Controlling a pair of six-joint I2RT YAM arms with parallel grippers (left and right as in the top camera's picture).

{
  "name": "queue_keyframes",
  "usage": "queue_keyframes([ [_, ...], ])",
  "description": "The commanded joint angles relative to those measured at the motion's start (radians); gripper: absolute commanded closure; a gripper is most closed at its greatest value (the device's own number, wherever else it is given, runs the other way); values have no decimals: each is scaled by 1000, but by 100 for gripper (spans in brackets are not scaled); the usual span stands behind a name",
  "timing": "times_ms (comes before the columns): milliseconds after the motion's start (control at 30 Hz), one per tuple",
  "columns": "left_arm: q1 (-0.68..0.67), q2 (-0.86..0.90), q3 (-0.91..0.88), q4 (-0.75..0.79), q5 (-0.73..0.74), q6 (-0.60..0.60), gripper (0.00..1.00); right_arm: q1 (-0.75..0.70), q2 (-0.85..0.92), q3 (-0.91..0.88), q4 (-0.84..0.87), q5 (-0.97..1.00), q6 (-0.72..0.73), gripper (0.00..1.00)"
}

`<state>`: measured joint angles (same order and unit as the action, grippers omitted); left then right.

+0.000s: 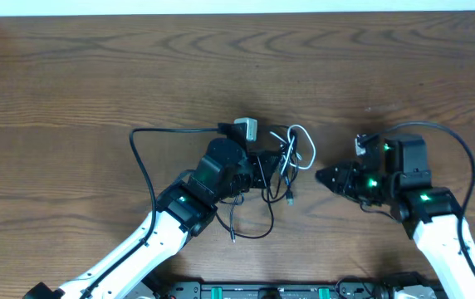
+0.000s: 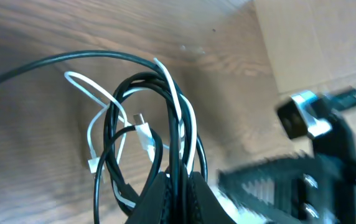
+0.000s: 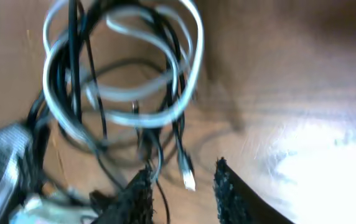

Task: Untangle cables

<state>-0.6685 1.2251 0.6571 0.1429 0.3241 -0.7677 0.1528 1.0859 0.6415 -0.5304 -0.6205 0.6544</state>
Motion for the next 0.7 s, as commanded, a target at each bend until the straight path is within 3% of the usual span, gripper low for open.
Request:
queue_keyframes([
  [0, 2, -2, 9, 21, 87, -26, 92, 33, 39, 3, 54, 53, 117, 70],
  [200, 2, -2, 9, 29, 123, -88, 92, 85, 98, 3, 128, 71, 164, 74],
  [333, 2, -2, 9, 32, 149, -88, 92, 98, 118, 3, 127, 125, 162, 98],
  [467, 2, -2, 9, 32, 146, -52, 92, 97, 111, 3, 91, 113, 29, 99],
  [667, 8, -2, 9, 32, 120, -29, 92, 88, 97, 3, -135, 206, -76, 99],
])
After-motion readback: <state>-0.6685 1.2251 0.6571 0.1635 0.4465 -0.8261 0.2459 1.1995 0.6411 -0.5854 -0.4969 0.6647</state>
